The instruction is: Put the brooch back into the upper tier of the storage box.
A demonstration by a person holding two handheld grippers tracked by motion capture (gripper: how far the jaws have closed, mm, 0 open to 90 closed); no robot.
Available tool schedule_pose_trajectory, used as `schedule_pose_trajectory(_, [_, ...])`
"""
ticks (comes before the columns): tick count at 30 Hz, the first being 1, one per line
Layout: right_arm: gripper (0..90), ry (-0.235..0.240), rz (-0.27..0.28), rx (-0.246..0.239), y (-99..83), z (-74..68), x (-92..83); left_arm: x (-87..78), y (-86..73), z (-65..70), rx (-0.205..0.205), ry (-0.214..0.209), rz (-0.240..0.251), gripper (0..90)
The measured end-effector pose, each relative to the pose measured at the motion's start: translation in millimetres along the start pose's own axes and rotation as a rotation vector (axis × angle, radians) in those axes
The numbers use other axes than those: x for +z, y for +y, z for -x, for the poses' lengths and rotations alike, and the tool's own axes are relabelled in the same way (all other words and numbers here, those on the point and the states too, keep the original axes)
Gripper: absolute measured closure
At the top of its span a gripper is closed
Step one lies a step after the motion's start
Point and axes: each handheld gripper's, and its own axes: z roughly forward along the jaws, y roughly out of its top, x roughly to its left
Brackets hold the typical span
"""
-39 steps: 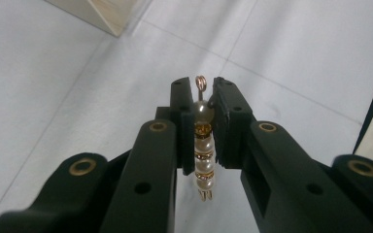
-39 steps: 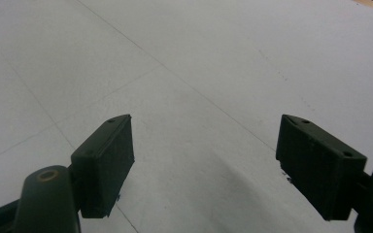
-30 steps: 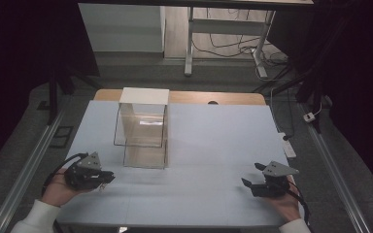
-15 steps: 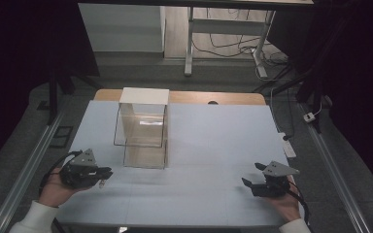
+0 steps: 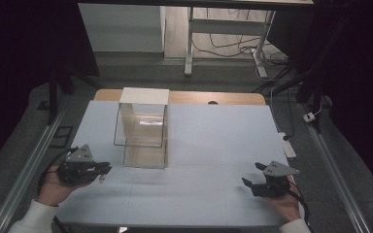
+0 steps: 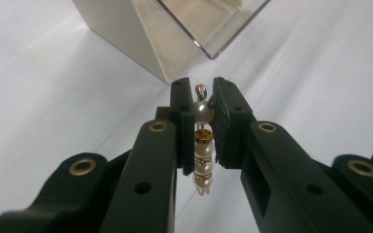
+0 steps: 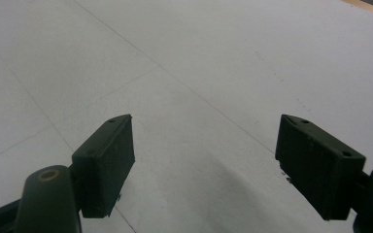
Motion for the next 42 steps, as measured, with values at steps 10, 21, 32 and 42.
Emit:
schedule_pose_trajectory(10, [21.5, 0.000, 0.000, 0.000, -0.1, -0.1, 0.2, -7.0, 0.2, -4.0, -0.051, 0.023, 0.064, 79.2])
schedule_pose_trajectory(21, [21.5, -0.001, -0.005, 0.003, -0.2, -0.3, 0.3, -17.8, 5.1, -3.4, -0.077, 0.050, 0.145, 79.2])
schedule_pose_trajectory(32, [21.6, -0.011, -0.002, 0.007, -0.2, -0.3, 0.4, -32.2, 24.3, -0.4, -0.095, 0.103, 0.247, 79.2])
schedule_pose_trajectory(42, [21.6, -0.009, 0.009, 0.010, 0.0, 0.3, -1.7, -42.2, 44.0, 2.1, -0.089, 0.108, 0.341, 79.1])
